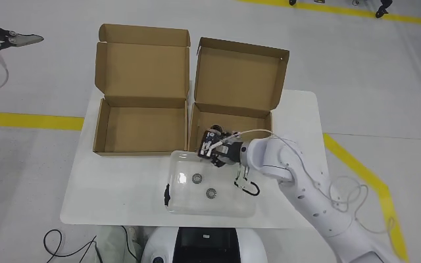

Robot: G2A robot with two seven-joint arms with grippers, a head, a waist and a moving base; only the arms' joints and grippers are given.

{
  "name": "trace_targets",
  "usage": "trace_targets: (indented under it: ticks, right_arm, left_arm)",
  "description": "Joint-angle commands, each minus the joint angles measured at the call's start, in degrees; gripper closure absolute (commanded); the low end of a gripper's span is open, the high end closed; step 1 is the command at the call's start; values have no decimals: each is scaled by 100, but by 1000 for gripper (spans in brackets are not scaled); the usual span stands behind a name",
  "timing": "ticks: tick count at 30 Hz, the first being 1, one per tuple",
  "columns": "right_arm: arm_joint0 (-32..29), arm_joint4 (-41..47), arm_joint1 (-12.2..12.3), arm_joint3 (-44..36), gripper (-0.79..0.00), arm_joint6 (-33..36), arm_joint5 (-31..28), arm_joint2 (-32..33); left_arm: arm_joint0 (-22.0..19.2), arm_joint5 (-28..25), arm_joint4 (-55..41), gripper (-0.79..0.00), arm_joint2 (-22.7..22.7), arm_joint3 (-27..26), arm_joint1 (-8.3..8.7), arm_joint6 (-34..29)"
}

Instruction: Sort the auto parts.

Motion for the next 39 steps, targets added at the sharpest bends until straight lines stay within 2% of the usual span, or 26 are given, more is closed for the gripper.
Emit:
trace_targets:
  ticks: [1, 9, 15, 16, 20, 32, 33, 34, 36, 37, 39]
  right_arm:
    - [-58, -135, 7, -96, -570, 1, -99, -94]
    - [-325, -833, 22, -364, -505, -269, -168, -440]
    - [-498, -908, 27, -253, -477, -454, -173, -577]
    - [-513, -912, 27, -201, -446, -477, -182, -595]
    - [-508, -897, 12, -27, -403, -428, -244, -709]
    - [-354, -819, -69, 77, -437, -627, -216, -921]
    - [-351, -807, -67, 67, -449, -640, -229, -908]
    - [-350, -795, -64, 58, -496, -652, -242, -896]
    - [-356, -774, -57, 44, -742, -692, -254, -867]
    - [-363, -753, -54, 44, -785, -731, -254, -848]
    - [-371, -740, -50, 51, -785, -767, -263, -831]
  left_arm:
    - [0, 0, 0, -785, 0, 0, 0, 0]
    - [0, 0, 0, -785, 0, 0, 0, 0]
    - [0, 0, 0, -785, 0, 0, 0, 0]
    - [0, 0, 0, -785, 0, 0, 0, 0]
    - [0, 0, 0, -785, 0, 0, 0, 0]
    - [0, 0, 0, -785, 0, 0, 0, 0]
    - [0, 0, 0, -785, 0, 0, 0, 0]
    - [0, 0, 0, -785, 0, 0, 0, 0]
    - [0, 0, 0, -785, 0, 0, 0, 0]
    - [0, 0, 0, -785, 0, 0, 0, 0]
    - [0, 0, 0, -785, 0, 0, 0, 0]
